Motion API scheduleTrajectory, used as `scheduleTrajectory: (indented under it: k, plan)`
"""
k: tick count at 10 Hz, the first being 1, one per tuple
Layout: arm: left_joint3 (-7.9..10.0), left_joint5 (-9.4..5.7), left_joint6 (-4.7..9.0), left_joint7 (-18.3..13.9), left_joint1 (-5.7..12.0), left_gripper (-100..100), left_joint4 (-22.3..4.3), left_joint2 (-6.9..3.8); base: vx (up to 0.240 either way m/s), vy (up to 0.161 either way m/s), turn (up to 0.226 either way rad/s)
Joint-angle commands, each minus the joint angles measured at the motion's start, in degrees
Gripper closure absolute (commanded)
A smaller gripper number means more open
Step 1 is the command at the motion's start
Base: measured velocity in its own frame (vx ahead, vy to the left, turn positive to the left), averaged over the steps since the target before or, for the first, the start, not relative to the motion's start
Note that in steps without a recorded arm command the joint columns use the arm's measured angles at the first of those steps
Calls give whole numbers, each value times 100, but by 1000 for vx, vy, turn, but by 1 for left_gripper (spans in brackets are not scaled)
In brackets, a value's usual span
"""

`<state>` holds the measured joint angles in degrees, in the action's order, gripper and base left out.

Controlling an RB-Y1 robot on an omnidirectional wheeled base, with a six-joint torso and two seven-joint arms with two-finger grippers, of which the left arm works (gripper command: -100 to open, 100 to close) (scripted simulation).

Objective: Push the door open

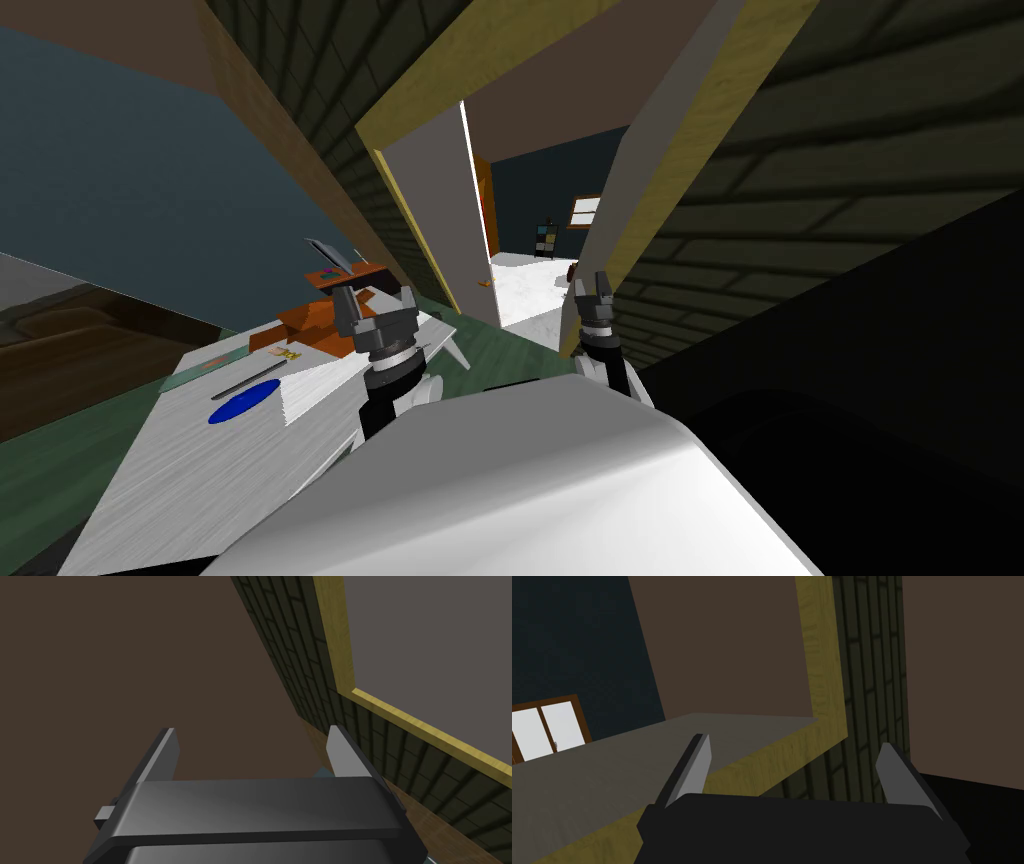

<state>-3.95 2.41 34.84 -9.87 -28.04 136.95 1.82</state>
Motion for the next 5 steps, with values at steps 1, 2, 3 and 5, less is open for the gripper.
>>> scheduleTrajectory:
  k: [1,2,3,5]
  plan:
    - [-15,-1,34,-9,103,-100,-221,-56,46,2,-62]
    - [-21,-1,49,-14,148,-100,-317,-78,76,15,-55]
    - [-27,-2,64,-18,192,-100,-413,-100,74,19,-33]
    - [-42,-3,97,-27,293,-100,-632,-147,68,15,-33]
